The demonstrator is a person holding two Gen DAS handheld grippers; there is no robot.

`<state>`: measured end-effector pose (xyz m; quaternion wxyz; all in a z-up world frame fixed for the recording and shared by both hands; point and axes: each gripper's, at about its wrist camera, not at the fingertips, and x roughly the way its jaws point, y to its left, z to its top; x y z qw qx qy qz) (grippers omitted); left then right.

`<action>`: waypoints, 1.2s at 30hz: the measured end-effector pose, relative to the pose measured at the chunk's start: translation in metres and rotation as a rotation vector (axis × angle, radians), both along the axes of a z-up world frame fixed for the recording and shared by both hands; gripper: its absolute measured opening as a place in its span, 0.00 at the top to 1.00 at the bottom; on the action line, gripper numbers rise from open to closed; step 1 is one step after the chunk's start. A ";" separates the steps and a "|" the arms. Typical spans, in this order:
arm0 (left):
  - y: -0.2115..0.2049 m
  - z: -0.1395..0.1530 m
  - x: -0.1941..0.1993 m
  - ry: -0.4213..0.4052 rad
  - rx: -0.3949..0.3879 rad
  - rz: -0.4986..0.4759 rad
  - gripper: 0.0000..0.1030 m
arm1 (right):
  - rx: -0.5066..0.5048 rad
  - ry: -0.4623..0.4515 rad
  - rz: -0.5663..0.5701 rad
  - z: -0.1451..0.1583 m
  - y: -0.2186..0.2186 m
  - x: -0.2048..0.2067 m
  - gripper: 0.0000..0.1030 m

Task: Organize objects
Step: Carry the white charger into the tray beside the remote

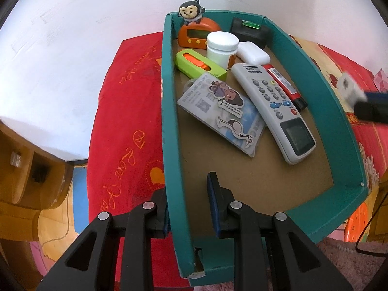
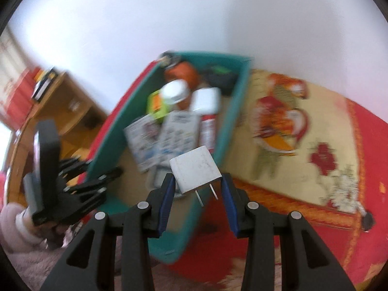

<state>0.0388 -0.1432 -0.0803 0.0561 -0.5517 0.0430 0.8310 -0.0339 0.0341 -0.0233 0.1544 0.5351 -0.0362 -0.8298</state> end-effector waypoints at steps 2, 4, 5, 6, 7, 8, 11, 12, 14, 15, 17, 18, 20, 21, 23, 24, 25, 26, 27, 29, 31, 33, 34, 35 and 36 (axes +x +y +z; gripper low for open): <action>0.000 0.000 0.000 -0.003 0.002 -0.012 0.76 | -0.009 -0.020 0.050 -0.002 -0.016 0.003 0.63; -0.001 0.000 0.000 -0.006 0.010 -0.022 0.76 | 0.012 -0.036 0.107 -0.006 -0.036 0.006 0.63; -0.002 0.000 0.000 -0.008 0.015 -0.025 0.76 | 0.020 -0.042 0.122 -0.009 -0.043 0.006 0.63; -0.003 0.000 -0.001 -0.011 0.021 -0.028 0.76 | 0.027 -0.051 0.136 -0.012 -0.049 0.006 0.63; -0.004 0.000 -0.001 -0.014 0.029 -0.031 0.76 | 0.032 -0.067 0.150 -0.016 -0.057 0.007 0.63; -0.005 0.000 -0.001 -0.016 0.035 -0.034 0.76 | 0.033 -0.078 0.158 -0.019 -0.061 0.006 0.63; -0.005 0.000 -0.001 -0.015 0.039 -0.047 0.76 | 0.047 -0.106 0.188 -0.028 -0.074 0.006 0.63; -0.005 0.000 -0.001 -0.014 0.039 -0.052 0.76 | 0.048 -0.113 0.193 -0.031 -0.078 0.004 0.63; -0.005 0.000 0.000 -0.013 0.041 -0.058 0.76 | 0.044 -0.130 0.191 -0.036 -0.082 0.002 0.63; -0.005 0.000 0.000 -0.013 0.044 -0.061 0.76 | 0.038 -0.137 0.190 -0.039 -0.084 0.000 0.63; -0.006 -0.001 -0.001 -0.013 0.045 -0.065 0.76 | 0.038 -0.143 0.198 -0.043 -0.088 -0.002 0.63; -0.006 -0.001 -0.001 -0.012 0.045 -0.068 0.76 | 0.041 -0.146 0.206 -0.045 -0.091 -0.002 0.63; -0.006 -0.001 -0.001 -0.012 0.044 -0.071 0.76 | 0.048 -0.154 0.216 -0.051 -0.095 -0.003 0.63; -0.007 -0.001 -0.001 -0.012 0.044 -0.072 0.76 | 0.050 -0.159 0.220 -0.053 -0.096 -0.003 0.63; -0.007 -0.001 -0.001 -0.012 0.044 -0.073 0.76 | 0.052 -0.168 0.223 -0.059 -0.098 -0.003 0.63; -0.007 -0.001 -0.002 -0.012 0.044 -0.072 0.76 | 0.056 -0.171 0.225 -0.061 -0.100 -0.003 0.63; -0.007 -0.001 -0.002 -0.012 0.043 -0.073 0.76 | 0.061 -0.173 0.230 -0.062 -0.101 -0.002 0.63; -0.007 -0.001 -0.001 -0.011 0.043 -0.072 0.76 | 0.061 -0.175 0.232 -0.064 -0.102 -0.002 0.63; -0.006 -0.001 -0.001 -0.012 0.044 -0.071 0.76 | 0.053 -0.176 0.232 -0.065 -0.101 -0.002 0.63; -0.006 -0.001 -0.001 -0.012 0.045 -0.070 0.76 | 0.047 -0.178 0.234 -0.065 -0.101 -0.002 0.63; -0.006 -0.001 0.000 -0.012 0.045 -0.069 0.76 | 0.042 -0.181 0.237 -0.066 -0.100 -0.002 0.63; -0.006 -0.001 0.000 -0.012 0.047 -0.068 0.76 | 0.033 -0.189 0.239 -0.067 -0.099 -0.003 0.62; -0.006 -0.001 0.000 -0.012 0.048 -0.067 0.76 | 0.028 -0.192 0.238 -0.068 -0.099 -0.003 0.62; -0.005 -0.002 0.000 -0.012 0.049 -0.066 0.76 | 0.025 -0.193 0.235 -0.068 -0.099 -0.002 0.62; -0.006 -0.001 0.000 -0.012 0.049 -0.065 0.76 | 0.023 -0.194 0.234 -0.069 -0.099 -0.001 0.62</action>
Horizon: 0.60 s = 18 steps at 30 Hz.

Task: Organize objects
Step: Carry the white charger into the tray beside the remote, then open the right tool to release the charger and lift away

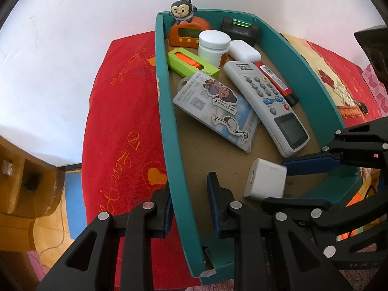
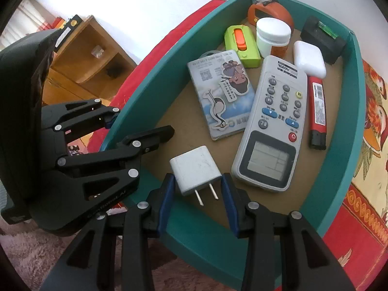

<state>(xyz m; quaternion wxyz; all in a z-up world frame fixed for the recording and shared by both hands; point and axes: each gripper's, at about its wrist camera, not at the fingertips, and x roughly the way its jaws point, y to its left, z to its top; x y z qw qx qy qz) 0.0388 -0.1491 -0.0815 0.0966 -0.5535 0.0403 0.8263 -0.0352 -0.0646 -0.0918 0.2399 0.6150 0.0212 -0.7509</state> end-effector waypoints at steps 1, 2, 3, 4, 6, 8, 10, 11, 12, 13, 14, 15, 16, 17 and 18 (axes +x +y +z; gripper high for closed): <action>0.000 0.000 0.000 0.000 -0.001 0.000 0.76 | 0.001 0.001 0.000 0.000 0.000 0.000 0.62; 0.000 0.000 0.000 0.000 -0.002 0.000 0.76 | 0.004 0.003 0.001 0.000 0.000 0.000 0.62; 0.000 0.000 0.000 0.000 -0.001 0.002 0.76 | 0.007 0.005 0.003 0.000 0.000 0.001 0.62; 0.000 0.000 0.000 0.000 -0.001 0.002 0.76 | 0.006 0.006 0.007 0.000 0.001 0.001 0.62; 0.000 0.001 0.000 0.000 -0.001 0.002 0.76 | 0.005 0.009 0.013 0.004 -0.004 0.001 0.62; 0.000 0.001 0.001 0.000 -0.001 0.003 0.76 | 0.004 0.014 0.016 0.005 -0.004 0.002 0.62; 0.000 0.001 0.001 0.000 -0.001 0.002 0.76 | 0.000 0.013 0.014 0.005 -0.003 0.001 0.62; 0.000 0.001 0.001 0.000 -0.001 0.002 0.76 | -0.002 0.013 0.013 0.005 -0.003 0.001 0.62; 0.000 0.001 0.001 0.000 -0.001 0.001 0.76 | -0.002 0.014 0.013 0.005 -0.003 0.001 0.62; 0.000 0.001 0.001 0.000 -0.001 0.001 0.76 | -0.002 0.014 0.014 0.005 -0.003 0.001 0.62; 0.000 0.001 0.001 0.000 -0.001 0.001 0.76 | -0.003 0.015 0.014 0.005 -0.003 0.002 0.62; 0.000 0.001 0.001 0.000 -0.001 0.000 0.76 | -0.003 0.014 0.014 0.004 -0.003 0.002 0.62; 0.000 0.001 0.001 0.000 -0.001 0.000 0.76 | -0.003 0.014 0.014 0.005 -0.004 0.001 0.62; 0.000 0.001 0.001 0.000 -0.001 0.000 0.76 | -0.003 0.015 0.013 0.005 -0.004 0.002 0.62; 0.000 0.001 0.001 0.000 -0.001 0.000 0.76 | -0.003 0.015 0.012 0.005 -0.004 0.002 0.62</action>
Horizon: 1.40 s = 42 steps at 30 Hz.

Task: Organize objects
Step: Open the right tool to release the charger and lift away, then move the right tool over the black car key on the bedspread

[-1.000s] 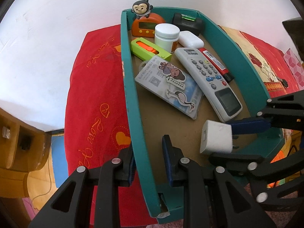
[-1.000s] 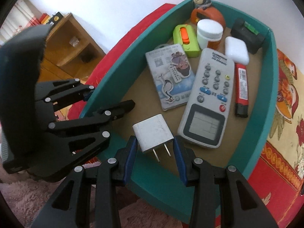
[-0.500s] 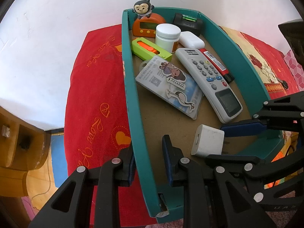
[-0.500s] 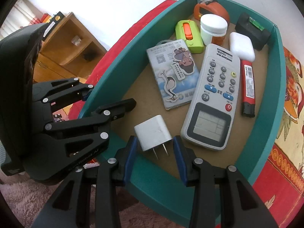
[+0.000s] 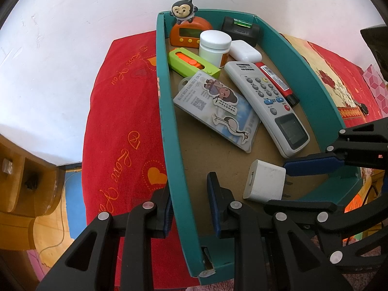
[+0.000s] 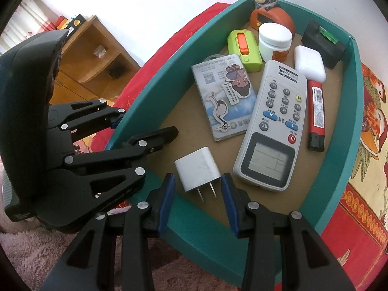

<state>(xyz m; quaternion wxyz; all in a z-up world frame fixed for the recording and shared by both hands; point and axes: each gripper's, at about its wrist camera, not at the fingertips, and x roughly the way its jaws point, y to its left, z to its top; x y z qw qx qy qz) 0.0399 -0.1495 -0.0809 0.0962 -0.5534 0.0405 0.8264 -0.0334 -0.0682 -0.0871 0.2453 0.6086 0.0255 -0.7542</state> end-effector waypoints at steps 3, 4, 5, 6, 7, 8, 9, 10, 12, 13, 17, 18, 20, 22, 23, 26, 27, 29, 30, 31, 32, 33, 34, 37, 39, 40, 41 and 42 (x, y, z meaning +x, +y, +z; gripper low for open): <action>0.000 0.000 0.000 0.000 0.000 0.000 0.76 | -0.003 0.001 -0.003 0.000 -0.001 0.001 0.62; 0.000 0.000 0.000 0.000 0.001 0.000 0.76 | -0.005 0.001 -0.005 0.000 -0.001 0.001 0.62; 0.000 0.000 0.000 0.000 0.001 0.000 0.76 | -0.008 0.001 -0.007 0.000 -0.001 0.001 0.62; 0.000 0.000 0.000 0.000 0.001 0.000 0.76 | -0.009 0.002 -0.008 0.000 -0.001 0.001 0.62; 0.000 0.000 0.000 0.000 0.001 0.000 0.76 | -0.010 0.002 -0.009 0.000 -0.002 0.002 0.62; -0.001 0.000 0.000 0.000 0.002 0.001 0.76 | -0.011 0.004 -0.009 0.000 -0.003 0.003 0.62; 0.000 0.000 0.000 0.000 0.003 0.001 0.76 | -0.012 0.004 -0.009 0.001 -0.004 0.003 0.62; -0.001 0.000 0.000 0.000 0.002 0.001 0.76 | -0.013 0.005 -0.010 0.001 -0.004 0.003 0.62; -0.001 0.000 0.000 0.000 0.003 0.001 0.76 | -0.015 0.010 -0.013 0.002 -0.004 0.005 0.62; -0.001 0.000 0.000 0.000 0.003 0.001 0.76 | -0.016 0.014 -0.016 0.004 -0.004 0.005 0.62; -0.002 0.000 0.000 0.000 0.004 0.001 0.76 | -0.030 0.038 -0.045 0.014 0.003 0.008 0.62; -0.002 0.000 0.000 -0.001 0.005 0.001 0.76 | -0.033 0.044 -0.054 0.016 0.006 0.009 0.62; -0.002 0.000 0.000 -0.001 0.007 0.000 0.76 | -0.036 0.058 -0.077 0.022 0.013 0.009 0.62; -0.001 0.000 0.000 -0.001 0.007 -0.001 0.76 | -0.036 0.070 -0.100 0.026 0.020 0.010 0.62; -0.001 0.000 0.000 -0.002 0.006 -0.002 0.76 | -0.035 0.076 -0.115 0.029 0.025 0.011 0.62; -0.001 0.000 -0.001 -0.002 0.006 -0.003 0.76 | -0.029 0.099 -0.161 0.041 0.040 0.012 0.62; -0.001 0.000 -0.001 -0.002 0.006 -0.002 0.76 | -0.026 0.105 -0.182 0.052 0.055 0.010 0.62; 0.000 0.000 -0.001 -0.003 0.005 -0.002 0.76 | -0.019 0.120 -0.224 0.057 0.076 0.017 0.62; -0.001 0.000 -0.001 -0.002 0.006 -0.002 0.76 | -0.015 0.125 -0.244 0.058 0.087 0.018 0.62; -0.001 0.000 0.000 -0.002 0.006 -0.002 0.76 | -0.007 0.131 -0.272 0.060 0.098 0.018 0.62; 0.000 0.000 0.000 -0.002 0.006 -0.002 0.76 | -0.003 0.133 -0.288 0.064 0.114 0.015 0.62; 0.000 0.000 0.000 -0.002 0.006 -0.002 0.76 | 0.002 0.136 -0.308 0.066 0.123 0.016 0.62; 0.000 0.000 0.000 -0.002 0.006 -0.002 0.76 | 0.010 0.138 -0.326 0.066 0.131 0.015 0.62; -0.001 0.000 0.000 -0.003 0.005 -0.001 0.76 | 0.039 0.139 -0.387 0.063 0.154 0.016 0.62; -0.001 -0.001 0.000 -0.003 0.004 0.002 0.76 | 0.059 0.132 -0.433 0.059 0.173 0.019 0.62; -0.001 -0.001 0.001 -0.003 0.004 0.002 0.76 | 0.071 0.128 -0.458 0.056 0.183 0.019 0.62; -0.001 -0.001 0.001 -0.003 0.003 0.003 0.76 | 0.086 0.123 -0.488 0.053 0.193 0.021 0.62; -0.001 -0.001 0.001 -0.003 0.002 0.004 0.76 | 0.094 0.119 -0.513 0.049 0.202 0.021 0.62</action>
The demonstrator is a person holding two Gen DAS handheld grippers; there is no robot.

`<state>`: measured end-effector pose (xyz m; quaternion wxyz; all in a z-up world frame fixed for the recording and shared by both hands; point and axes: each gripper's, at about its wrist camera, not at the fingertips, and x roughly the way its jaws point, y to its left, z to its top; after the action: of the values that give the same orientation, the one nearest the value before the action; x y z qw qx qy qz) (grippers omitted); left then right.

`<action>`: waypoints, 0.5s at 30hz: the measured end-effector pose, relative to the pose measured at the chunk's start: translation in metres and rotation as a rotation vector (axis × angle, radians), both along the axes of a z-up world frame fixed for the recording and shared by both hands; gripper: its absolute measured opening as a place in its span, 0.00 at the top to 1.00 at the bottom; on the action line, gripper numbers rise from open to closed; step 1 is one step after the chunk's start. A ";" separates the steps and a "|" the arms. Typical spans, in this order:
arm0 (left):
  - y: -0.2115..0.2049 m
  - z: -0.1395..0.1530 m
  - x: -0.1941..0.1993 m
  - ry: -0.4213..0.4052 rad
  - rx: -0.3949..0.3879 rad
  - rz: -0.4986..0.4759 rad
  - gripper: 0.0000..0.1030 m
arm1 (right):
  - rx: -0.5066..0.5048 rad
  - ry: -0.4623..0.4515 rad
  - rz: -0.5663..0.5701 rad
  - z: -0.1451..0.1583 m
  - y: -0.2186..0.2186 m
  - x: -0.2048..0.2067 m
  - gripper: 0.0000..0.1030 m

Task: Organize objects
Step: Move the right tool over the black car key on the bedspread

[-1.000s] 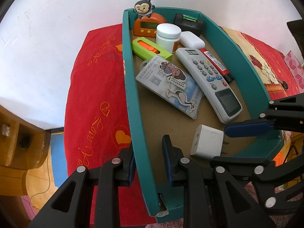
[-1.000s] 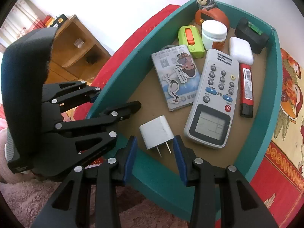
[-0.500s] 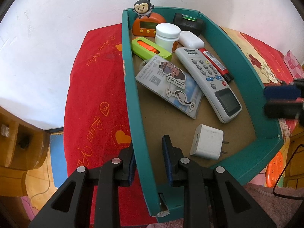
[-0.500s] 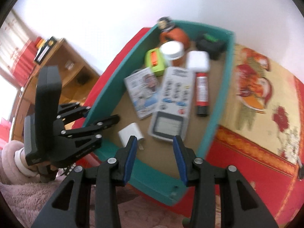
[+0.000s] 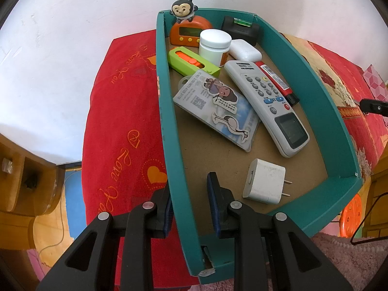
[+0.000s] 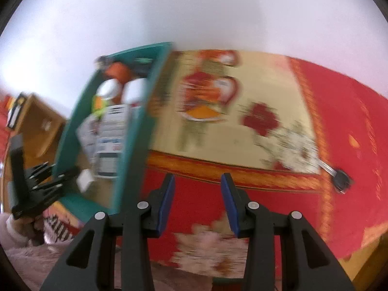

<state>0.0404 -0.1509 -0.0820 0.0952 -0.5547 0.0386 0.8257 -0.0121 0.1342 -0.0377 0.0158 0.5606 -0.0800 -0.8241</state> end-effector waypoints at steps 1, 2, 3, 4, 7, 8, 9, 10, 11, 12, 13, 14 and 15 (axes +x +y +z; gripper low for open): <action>0.000 0.000 0.000 0.000 -0.001 0.000 0.76 | 0.004 -0.007 -0.030 -0.004 0.011 0.001 0.62; 0.000 0.000 0.000 -0.001 -0.002 0.001 0.76 | 0.010 -0.016 -0.065 -0.008 0.023 0.002 0.62; 0.000 0.000 0.000 -0.001 -0.004 0.002 0.76 | 0.015 -0.022 -0.094 -0.011 0.033 0.004 0.62; 0.000 0.000 0.000 -0.002 -0.005 0.002 0.76 | 0.019 -0.028 -0.131 -0.014 0.046 0.006 0.62; 0.000 0.000 0.000 -0.003 -0.008 0.002 0.76 | 0.037 -0.042 -0.202 -0.023 0.074 0.010 0.62; 0.001 0.001 0.000 -0.004 -0.009 0.002 0.76 | 0.060 -0.049 -0.228 -0.025 0.085 0.012 0.62; 0.001 0.001 0.000 -0.003 -0.010 0.003 0.76 | 0.081 -0.054 -0.249 -0.026 0.093 0.013 0.62; 0.001 0.001 0.000 -0.004 -0.011 0.004 0.76 | 0.099 -0.057 -0.273 -0.028 0.104 0.014 0.62; 0.001 0.001 0.000 -0.004 -0.012 0.005 0.76 | 0.105 -0.057 -0.289 -0.029 0.112 0.015 0.62; 0.001 0.001 0.000 -0.004 -0.013 0.005 0.76 | 0.111 -0.059 -0.307 -0.030 0.121 0.016 0.62; 0.001 0.001 0.000 -0.004 -0.014 0.006 0.76 | 0.118 -0.062 -0.319 -0.031 0.127 0.016 0.62; 0.001 0.001 0.000 -0.005 -0.015 0.006 0.76 | 0.131 -0.063 -0.336 -0.032 0.136 0.017 0.62; 0.001 0.001 0.000 -0.005 -0.015 0.007 0.76 | 0.139 -0.064 -0.347 -0.033 0.142 0.017 0.62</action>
<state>0.0402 -0.1495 -0.0811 0.0883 -0.5577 0.0427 0.8243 0.0049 0.2760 -0.0705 -0.1677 0.5639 -0.1189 -0.7998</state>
